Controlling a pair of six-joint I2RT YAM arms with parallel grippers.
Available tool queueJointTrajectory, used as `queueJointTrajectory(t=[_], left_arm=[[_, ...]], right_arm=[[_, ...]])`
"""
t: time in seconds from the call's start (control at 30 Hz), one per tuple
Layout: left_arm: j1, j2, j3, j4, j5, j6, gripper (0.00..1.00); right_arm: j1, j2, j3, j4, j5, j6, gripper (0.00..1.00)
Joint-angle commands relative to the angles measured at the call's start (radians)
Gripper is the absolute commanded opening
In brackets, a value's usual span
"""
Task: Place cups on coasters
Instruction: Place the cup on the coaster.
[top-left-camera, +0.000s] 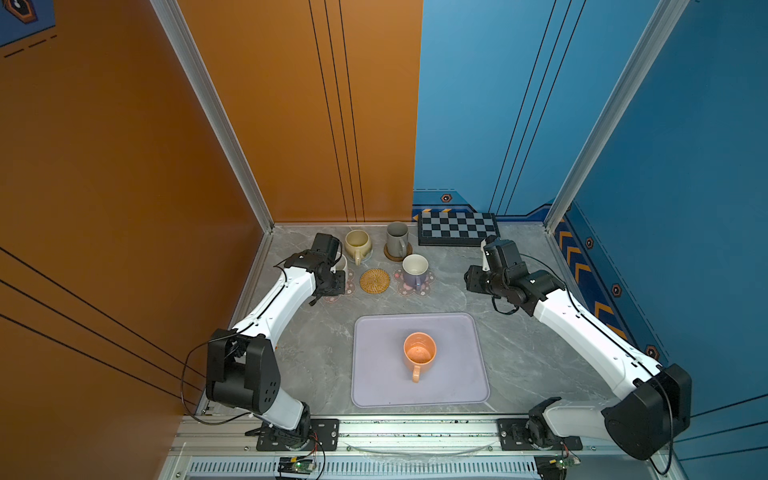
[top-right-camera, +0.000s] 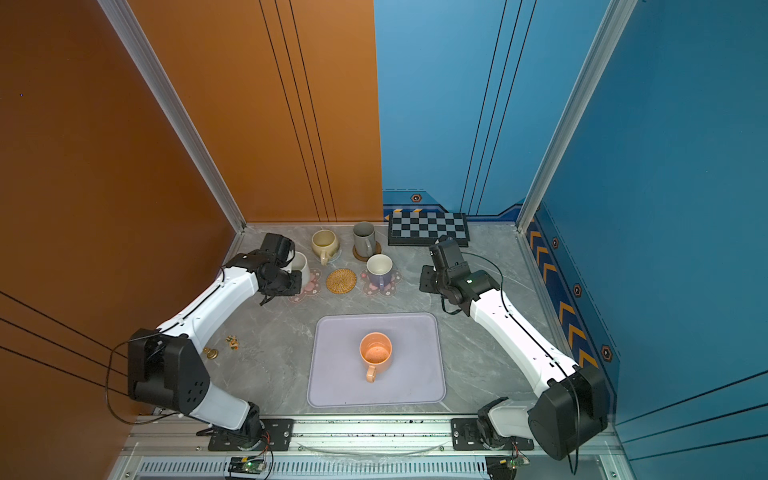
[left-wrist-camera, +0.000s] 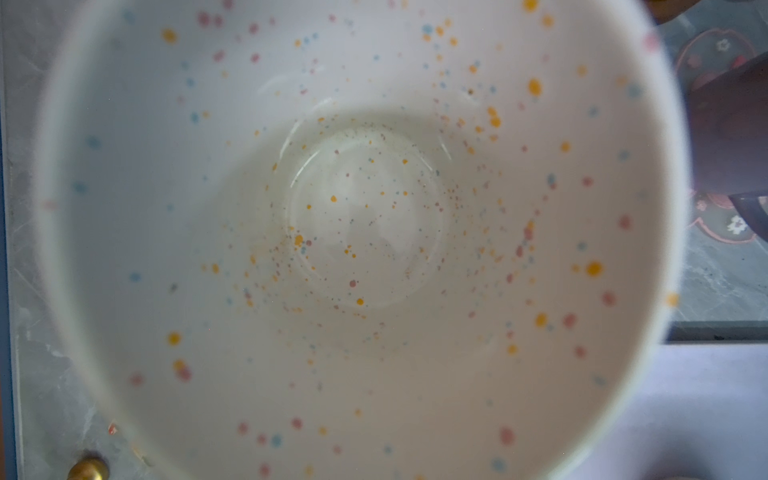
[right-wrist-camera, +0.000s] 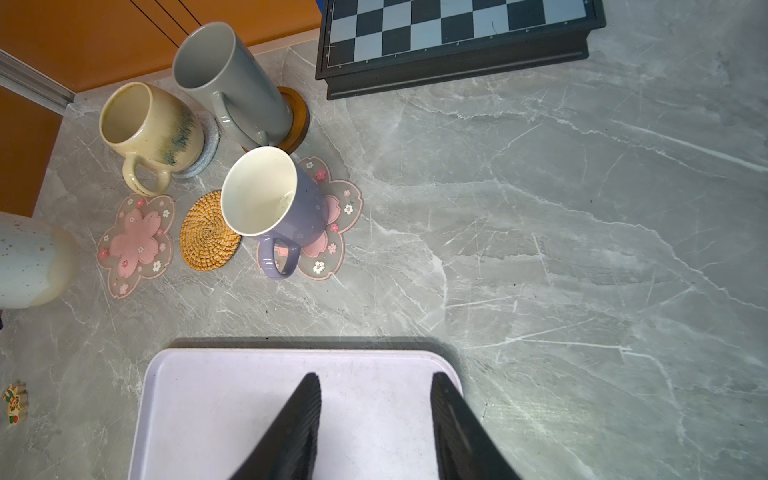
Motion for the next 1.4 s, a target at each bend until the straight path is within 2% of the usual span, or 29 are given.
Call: queueJointTrajectory(t=[0.0,0.37,1.37], left_arm=[[0.011,0.013,0.007,0.121,-0.026,0.029,0.0],[0.031,0.068,-0.037,0.22,-0.046,0.013,0.0],[0.055,0.2,0.011,0.286,-0.05,-0.026,0.0]], right_arm=[[-0.003,0.013,0.032,-0.025,0.01,0.008,0.46],[-0.005,0.038,0.052,-0.03,0.003,0.005,0.46],[-0.005,0.156,0.124,-0.033,-0.049,-0.003,0.46]])
